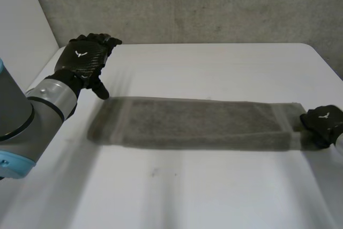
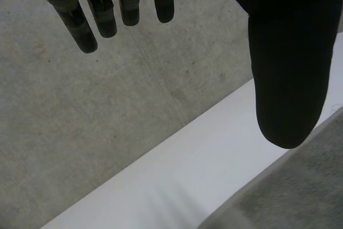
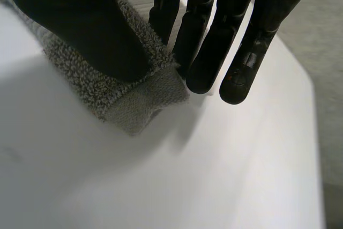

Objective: Fold the towel.

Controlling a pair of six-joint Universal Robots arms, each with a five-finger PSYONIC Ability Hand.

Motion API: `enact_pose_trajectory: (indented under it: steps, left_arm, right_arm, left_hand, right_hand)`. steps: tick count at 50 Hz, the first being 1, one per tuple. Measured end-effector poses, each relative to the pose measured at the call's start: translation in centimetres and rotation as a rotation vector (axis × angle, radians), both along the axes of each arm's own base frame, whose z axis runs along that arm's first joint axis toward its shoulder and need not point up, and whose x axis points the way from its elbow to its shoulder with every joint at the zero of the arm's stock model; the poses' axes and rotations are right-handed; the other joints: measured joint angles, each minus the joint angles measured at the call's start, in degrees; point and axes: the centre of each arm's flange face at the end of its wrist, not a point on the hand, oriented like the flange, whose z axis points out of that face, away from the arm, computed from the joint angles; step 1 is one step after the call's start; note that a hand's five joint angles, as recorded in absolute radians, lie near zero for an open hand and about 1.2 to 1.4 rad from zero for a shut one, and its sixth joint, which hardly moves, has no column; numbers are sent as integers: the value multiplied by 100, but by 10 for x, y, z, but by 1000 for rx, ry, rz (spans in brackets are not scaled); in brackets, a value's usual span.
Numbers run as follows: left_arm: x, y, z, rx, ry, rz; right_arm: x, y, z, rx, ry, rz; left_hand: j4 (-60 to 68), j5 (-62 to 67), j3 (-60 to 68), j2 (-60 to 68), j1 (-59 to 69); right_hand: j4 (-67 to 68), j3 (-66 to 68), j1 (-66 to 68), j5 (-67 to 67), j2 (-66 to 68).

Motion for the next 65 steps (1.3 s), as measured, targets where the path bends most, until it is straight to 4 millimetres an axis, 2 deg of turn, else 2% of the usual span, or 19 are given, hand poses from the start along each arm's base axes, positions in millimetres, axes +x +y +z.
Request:
enact_pose_trajectory:
  steps: [13, 19, 20, 21, 23, 28, 33, 34, 35, 37, 39, 44, 51, 52, 54, 57, 62, 63, 65]
  left_arm:
    - [13, 16, 9, -17, 7, 20]
    - [21, 18, 9, -14, 6, 44]
    - [23, 18, 8, -13, 5, 48]
    - [23, 18, 8, -13, 5, 48]
    - [24, 18, 7, -10, 5, 54]
    - [26, 18, 7, -7, 4, 58]
    - [26, 19, 5, -3, 3, 58]
    - [26, 19, 5, -3, 3, 58]
    - [26, 19, 5, -1, 2, 58]
    - [26, 19, 4, 1, 1, 58]
    - [26, 19, 3, 4, 0, 57]
    - [26, 20, 2, 8, -1, 56]
    - [25, 20, 0, 13, -3, 55]
    - [25, 20, -1, 15, -3, 54]
    - [25, 20, -1, 16, -4, 53]
    - [22, 19, -2, 9, -1, 47]
    - [16, 17, -2, -3, 3, 32]
    - [11, 17, -3, -6, 3, 18]
    - [7, 18, -4, -5, 2, 7]
  right_arm:
    - [-30, -42, 42, -215, 251, -104]
    - [14, -50, 77, -362, 284, -12]
    - [36, -47, 87, -406, 275, 38]
    - [36, -47, 87, -406, 275, 38]
    - [69, -40, 99, -461, 257, 111]
    - [161, 3, 114, -580, 188, 342]
    - [241, 66, 102, -621, 110, 599]
    - [241, 66, 102, -621, 110, 599]
    - [265, 92, 91, -616, 84, 698]
    - [277, 107, 84, -608, 71, 754]
    - [300, 140, 64, -576, 45, 888]
    - [323, 186, 21, -481, 24, 1077]
    - [330, 200, -8, -404, 36, 1120]
    - [331, 198, -8, -398, 37, 1102]
    - [330, 194, -5, -393, 33, 1077]
    - [325, 177, 18, -385, -27, 971]
    - [304, 148, 58, -338, -183, 802]
    - [289, 135, 74, -293, -270, 721]
    - [278, 127, 81, -255, -324, 669]
  left_hand:
    - [0, 0, 0, 0, 0]
    - [0, 0, 0, 0, 0]
    - [0, 0, 1, 0, 0]
    - [0, 0, 1, 0, 0]
    - [0, 0, 1, 0, 0]
    - [0, 0, 0, 0, 0]
    - [0, 0, 0, 0, 0]
    - [0, 0, 0, 0, 0]
    - [0, 0, 0, 0, 0]
    - [0, 0, 0, 0, 0]
    - [0, 0, 0, 0, 0]
    - [-5, 0, 0, 0, 0]
    - [-9, 0, 0, -5, -19]
    - [-9, 0, -1, -6, -19]
    - [-9, 0, -1, -6, -19]
    - [-9, 0, -1, -6, -19]
    - [-8, 0, 0, -2, -19]
    - [-3, 0, 5, 6, -18]
    - [3, 0, 11, 8, -18]
  right_hand:
    - [4, 0, 0, 36, 0]
    - [10, 0, 0, 59, 0]
    - [10, 0, 0, 68, 0]
    - [10, 0, 0, 68, 0]
    - [10, 0, 0, 74, 0]
    - [11, 29, 47, 76, 0]
    - [12, 44, 47, 76, 0]
    - [12, 44, 47, 76, 0]
    - [12, 45, 47, 76, 0]
    - [12, 45, 47, 76, 0]
    - [12, 45, 47, 77, 0]
    - [12, 45, 47, 79, 0]
    - [-624, -569, -314, -338, -570]
    - [-2522, -2459, -2080, -2132, -2396]
    - [-3942, -3877, -3097, -3572, -3930]
    - [-5480, -5464, -4157, -5097, -5356]
    - [-5515, -5560, -4186, -5166, -5404]
    - [-5515, -5560, -4186, -5178, -5404]
    - [-5515, -5560, -4186, -5179, -5404]
